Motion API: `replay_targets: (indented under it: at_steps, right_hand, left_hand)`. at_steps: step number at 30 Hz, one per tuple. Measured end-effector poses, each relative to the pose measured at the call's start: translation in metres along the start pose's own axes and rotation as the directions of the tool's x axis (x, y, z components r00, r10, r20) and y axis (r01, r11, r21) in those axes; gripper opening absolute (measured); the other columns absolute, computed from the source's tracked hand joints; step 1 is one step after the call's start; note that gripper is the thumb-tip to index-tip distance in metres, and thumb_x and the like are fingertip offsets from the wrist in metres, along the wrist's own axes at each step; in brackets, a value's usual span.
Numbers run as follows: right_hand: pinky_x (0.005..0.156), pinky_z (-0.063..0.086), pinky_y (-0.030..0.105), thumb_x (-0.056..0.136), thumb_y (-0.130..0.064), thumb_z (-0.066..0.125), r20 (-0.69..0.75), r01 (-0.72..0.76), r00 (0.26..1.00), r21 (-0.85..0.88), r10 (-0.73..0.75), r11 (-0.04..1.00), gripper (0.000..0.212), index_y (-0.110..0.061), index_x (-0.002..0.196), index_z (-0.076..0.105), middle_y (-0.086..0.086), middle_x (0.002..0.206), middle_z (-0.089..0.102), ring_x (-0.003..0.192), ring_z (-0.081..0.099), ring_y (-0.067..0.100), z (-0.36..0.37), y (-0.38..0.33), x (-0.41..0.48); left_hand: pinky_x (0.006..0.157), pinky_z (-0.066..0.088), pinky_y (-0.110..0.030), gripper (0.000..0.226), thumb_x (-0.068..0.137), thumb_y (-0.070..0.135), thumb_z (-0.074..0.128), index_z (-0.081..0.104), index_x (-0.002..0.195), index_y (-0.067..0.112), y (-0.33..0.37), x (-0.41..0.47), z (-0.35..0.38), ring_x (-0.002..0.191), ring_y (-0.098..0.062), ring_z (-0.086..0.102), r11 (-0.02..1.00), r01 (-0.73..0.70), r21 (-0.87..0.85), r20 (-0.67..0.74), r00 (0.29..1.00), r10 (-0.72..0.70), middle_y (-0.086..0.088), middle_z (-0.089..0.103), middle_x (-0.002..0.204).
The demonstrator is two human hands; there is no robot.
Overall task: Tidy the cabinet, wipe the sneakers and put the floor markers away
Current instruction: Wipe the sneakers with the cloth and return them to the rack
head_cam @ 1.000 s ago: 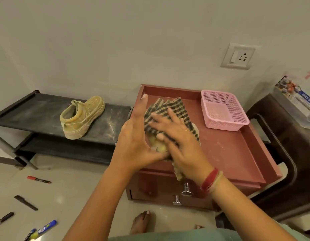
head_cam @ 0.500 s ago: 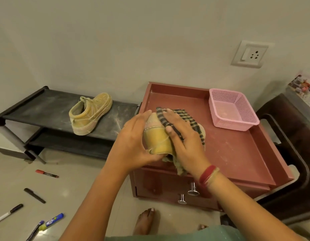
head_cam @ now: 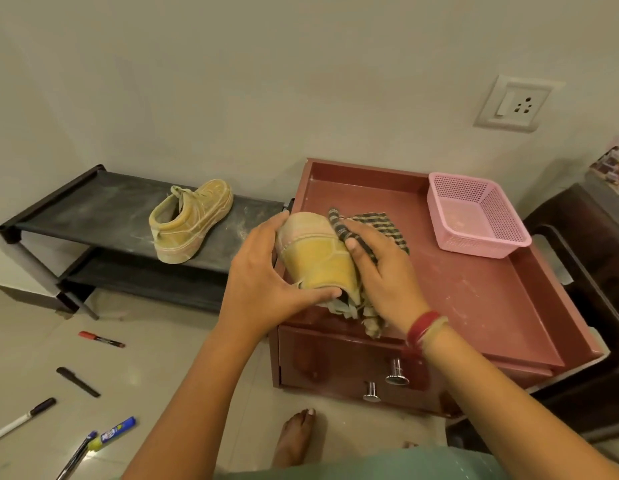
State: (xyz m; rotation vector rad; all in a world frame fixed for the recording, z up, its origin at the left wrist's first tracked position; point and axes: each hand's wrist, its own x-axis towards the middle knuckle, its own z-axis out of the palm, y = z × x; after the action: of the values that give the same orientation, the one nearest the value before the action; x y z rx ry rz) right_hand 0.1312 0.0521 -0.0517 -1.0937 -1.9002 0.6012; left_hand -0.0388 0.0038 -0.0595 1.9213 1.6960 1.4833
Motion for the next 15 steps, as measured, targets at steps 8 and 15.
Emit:
replay_targets:
  at_steps: [8, 15]
  right_hand:
    - [0.108, 0.035, 0.039, 0.095, -0.035, 0.043, 0.052, 0.072, 0.996, 0.055, -0.075, 0.996, 0.035, -0.027, 0.126, 0.056, -0.010, 0.133, 0.054, 0.128, 0.043, 0.003, 0.003, -0.013, 0.004]
    - [0.112, 0.030, 0.037, 0.096, -0.034, 0.043, 0.107, 0.134, 0.985, 0.024, -0.135, 0.991, 0.033, -0.028, 0.126, 0.056, -0.012, 0.135, 0.051, 0.130, 0.040, 0.006, 0.006, -0.021, 0.002]
  left_hand:
    - [0.091, 0.054, -0.032, 0.105, 0.047, 0.065, 0.080, 0.049, 0.134, 0.015, 0.001, 0.001, 0.006, 0.117, 0.000, 0.052, 0.991, 0.073, -0.115, -0.069, 0.994, -0.081, 0.009, 0.053, 0.126]
    - [0.092, 0.053, -0.031, 0.098, 0.053, 0.060, 0.080, 0.050, 0.133, 0.010, 0.004, 0.001, 0.008, 0.118, 0.000, 0.052, 0.994, 0.028, -0.107, -0.077, 0.996, -0.036, 0.007, 0.053, 0.126]
